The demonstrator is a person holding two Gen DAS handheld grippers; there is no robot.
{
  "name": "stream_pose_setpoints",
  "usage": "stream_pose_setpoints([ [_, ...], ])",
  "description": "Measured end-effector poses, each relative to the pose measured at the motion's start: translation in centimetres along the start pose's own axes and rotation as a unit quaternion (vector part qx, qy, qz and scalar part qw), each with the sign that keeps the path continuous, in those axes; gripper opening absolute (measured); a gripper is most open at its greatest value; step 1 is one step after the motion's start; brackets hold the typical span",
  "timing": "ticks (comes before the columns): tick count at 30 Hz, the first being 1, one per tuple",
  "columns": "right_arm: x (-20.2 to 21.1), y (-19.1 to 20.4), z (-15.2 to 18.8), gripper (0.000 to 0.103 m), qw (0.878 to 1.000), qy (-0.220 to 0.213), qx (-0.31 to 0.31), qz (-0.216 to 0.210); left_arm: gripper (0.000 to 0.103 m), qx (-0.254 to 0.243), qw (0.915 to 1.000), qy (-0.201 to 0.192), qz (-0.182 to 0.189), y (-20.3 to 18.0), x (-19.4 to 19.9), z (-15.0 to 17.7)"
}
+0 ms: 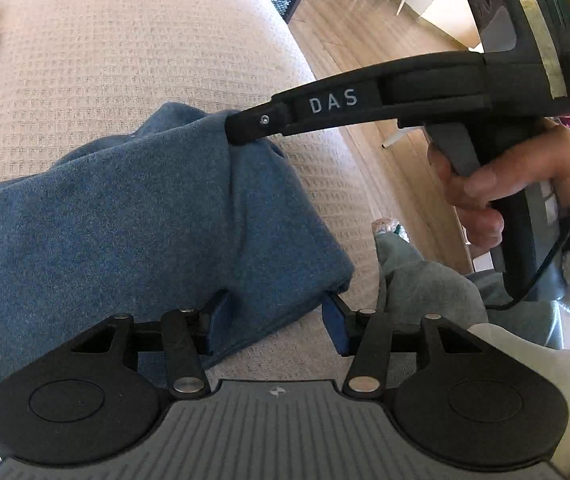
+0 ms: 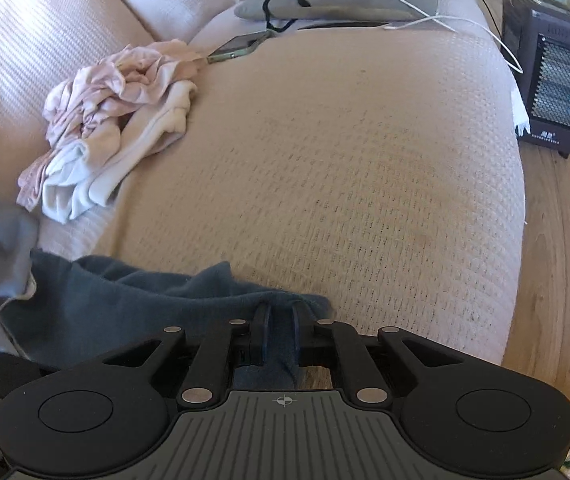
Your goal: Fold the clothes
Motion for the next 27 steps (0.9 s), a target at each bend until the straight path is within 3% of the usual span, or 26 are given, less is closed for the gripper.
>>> stream_pose_setpoints([
  [1, 0.4, 0.0, 0.0, 0.009, 1.000, -0.002, -0.004, 0.000, 0.048, 0.001, 1.0000, -0.008, -0.005, 0.1, 0.8, -0.2],
  [5, 3.1, -1.0, 0.2, 0.019, 0.999, -0.009, -0.033, 0.012, 0.077, 0.006, 0.9977, -0.055, -0.039, 1.5, 5.2, -1.0],
  [10, 5.3, -1.9, 2.1, 0.025, 0.993, 0.018, -0.110, -0.030, 0.084, 0.052, 0.9845, -0.122, -0.115, 7.4, 12.4, -1.4],
  [14, 5.6, -1.1, 3.7, 0.031, 0.993, 0.037, -0.107, -0.035, 0.086, 0.104, 0.9736, -0.125, -0.160, 11.9, 13.7, -0.7],
  [16, 5.4, -0.6, 4.2, 0.033, 0.993, 0.042, -0.106, -0.036, 0.089, 0.121, 0.9717, -0.122, -0.162, 13.1, 12.7, -1.1],
  [20, 5.0, 0.2, 4.7, 0.035, 0.993, 0.047, -0.101, -0.032, 0.089, 0.132, 0.9732, -0.110, -0.153, 14.0, 11.0, -1.1],
  [23, 4.4, 0.7, 4.9, 0.048, 0.995, 0.049, -0.088, -0.021, 0.090, 0.130, 0.9743, -0.100, -0.154, 14.4, 9.7, -0.7],
  [27, 4.0, 1.4, 5.1, 0.052, 0.996, 0.051, -0.067, -0.009, 0.090, 0.102, 0.9679, -0.065, -0.220, 16.3, 9.2, 0.3],
])
Point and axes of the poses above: each gripper's, at about its wrist camera, not at the fingertips, and x roughly against the way its jaws point, y to its left, z to its underside, the point moved 8 cm from there along -x, roughly the way its jaws point, and after that the axes turned 12 degrees about -y, right-handed, at the moved point
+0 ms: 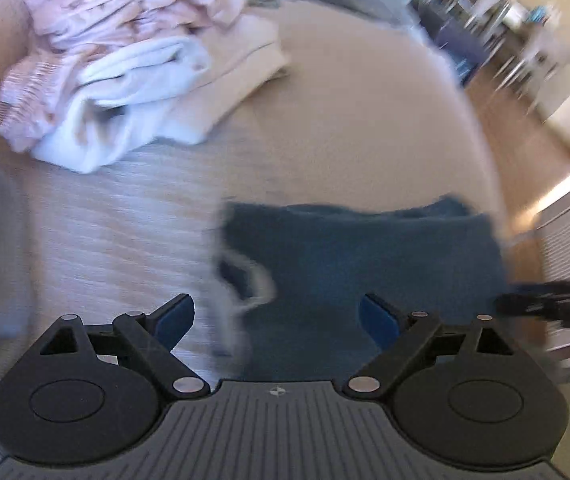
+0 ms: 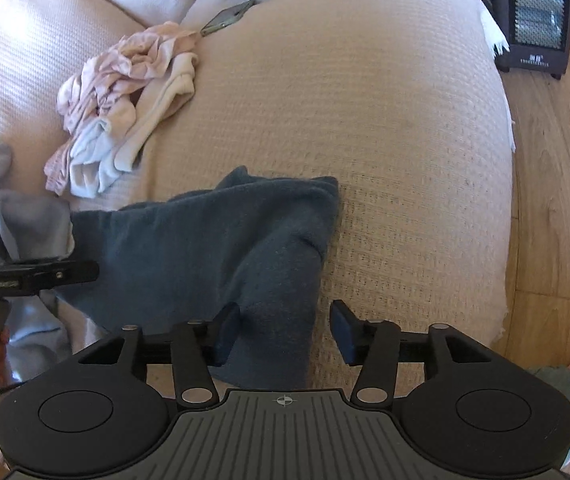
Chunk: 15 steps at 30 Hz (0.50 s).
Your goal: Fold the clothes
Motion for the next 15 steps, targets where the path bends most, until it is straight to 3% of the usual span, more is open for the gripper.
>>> stream_pose_setpoints([
  [2, -0.3, -0.1, 0.4, 0.053, 1.000, 0.003, 0.000, 0.010, 0.090, 0.001, 0.9996, 0.009, -0.026, 1.3, -0.3, 0.3],
  [8, -0.6, -0.5, 0.5, 0.054, 1.000, 0.004, -0.015, 0.013, 0.090, 0.037, 0.9991, 0.006, -0.021, 2.9, 0.1, 0.7],
  [11, -0.9, -0.4, 0.7, 0.059, 1.000, 0.007, -0.001, 0.027, 0.090, 0.035, 0.9993, -0.007, -0.010, 1.8, 0.7, 0.0],
  [15, -1.2, -0.1, 1.0, 0.062, 0.999, 0.010, 0.014, 0.038, 0.090, 0.042, 0.9979, -0.034, 0.037, -0.3, 2.4, -1.6],
])
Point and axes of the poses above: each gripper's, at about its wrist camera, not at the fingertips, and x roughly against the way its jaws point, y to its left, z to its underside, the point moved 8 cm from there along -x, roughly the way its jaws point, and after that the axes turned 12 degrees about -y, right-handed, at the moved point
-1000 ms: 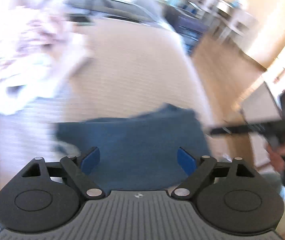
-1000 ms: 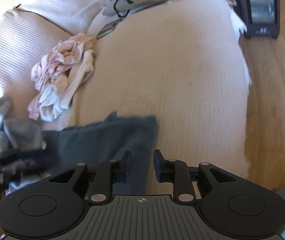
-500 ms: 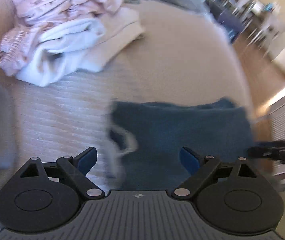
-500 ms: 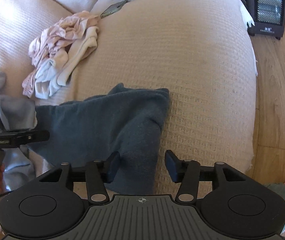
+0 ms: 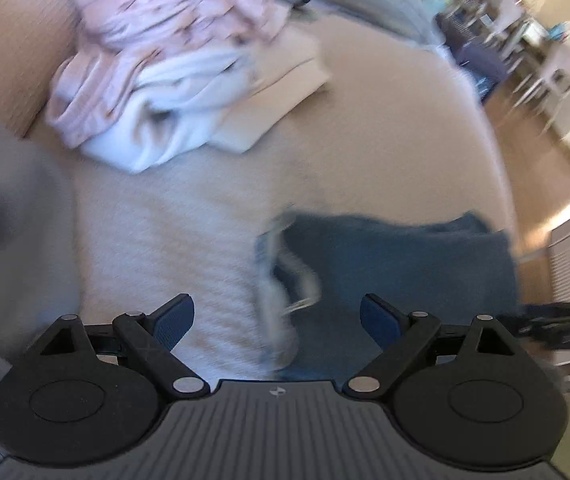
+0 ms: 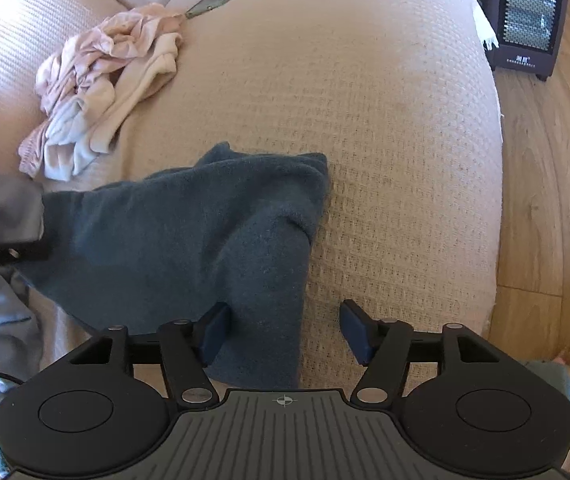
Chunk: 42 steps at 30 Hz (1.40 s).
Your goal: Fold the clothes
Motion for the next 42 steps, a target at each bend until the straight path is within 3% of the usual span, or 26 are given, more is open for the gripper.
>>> stream_pose_setpoints([
  [2, 0.0, 0.0, 0.1, 0.062, 1.000, -0.002, 0.001, 0.002, 0.092, -0.003, 0.9998, -0.012, 0.018, -1.2, 0.4, -0.7],
  [4, 0.0, 0.0, 0.1, 0.063, 1.000, -0.003, 0.000, 0.001, 0.103, -0.007, 0.9991, -0.024, 0.035, -2.4, 0.7, -1.4],
  [8, -0.4, -0.1, 0.3, 0.066, 1.000, -0.001, 0.000, -0.001, 0.103, -0.024, 0.9988, -0.020, 0.037, -4.0, -0.1, -1.4],
  [13, -0.6, 0.4, 0.6, 0.072, 1.000, 0.000, 0.021, 0.001, 0.103, -0.030, 0.9992, 0.017, 0.019, -3.2, -2.3, 0.4],
  [20, -0.5, -0.3, 0.7, 0.074, 1.000, 0.000, 0.010, -0.007, 0.103, 0.000, 0.9984, 0.054, 0.017, -1.8, -4.7, 3.0],
  [28, -0.8, 0.1, 0.8, 0.082, 1.000, 0.002, 0.025, -0.008, 0.103, 0.001, 0.9981, 0.059, 0.020, -1.5, -5.9, 3.8],
  [42, -0.9, 0.2, 0.7, 0.083, 1.000, -0.002, 0.020, -0.014, 0.103, 0.008, 0.9980, 0.059, 0.020, -1.6, -6.7, 3.8],
])
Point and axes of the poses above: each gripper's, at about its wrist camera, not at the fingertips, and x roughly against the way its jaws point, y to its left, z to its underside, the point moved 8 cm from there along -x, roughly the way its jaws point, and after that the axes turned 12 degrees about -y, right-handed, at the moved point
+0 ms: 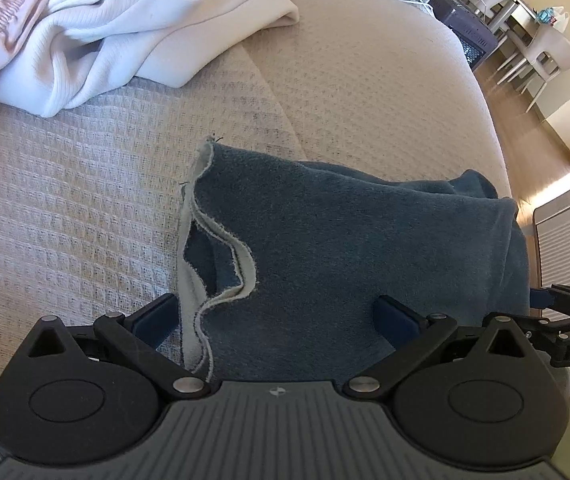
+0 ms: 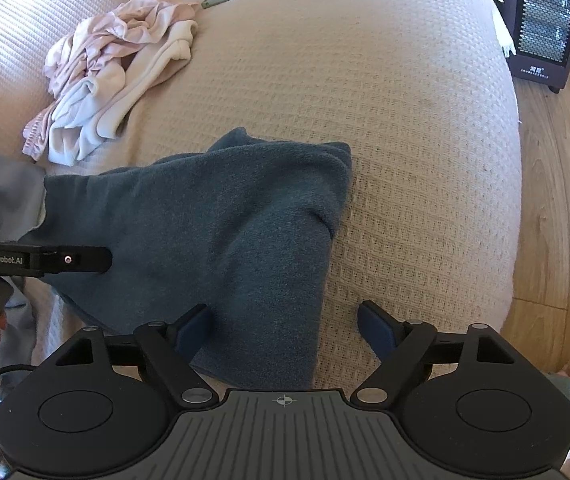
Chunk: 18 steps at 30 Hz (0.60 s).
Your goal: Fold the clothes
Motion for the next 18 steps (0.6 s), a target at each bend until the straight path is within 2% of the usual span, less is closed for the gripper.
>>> stream_pose_setpoints([
  [18, 0.03, 0.19, 0.13, 0.083, 1.000, -0.006, -0.002, -0.001, 0.103, 0.000, 0.9998, 0.012, -0.018, -0.21, 0.11, 0.46],
])
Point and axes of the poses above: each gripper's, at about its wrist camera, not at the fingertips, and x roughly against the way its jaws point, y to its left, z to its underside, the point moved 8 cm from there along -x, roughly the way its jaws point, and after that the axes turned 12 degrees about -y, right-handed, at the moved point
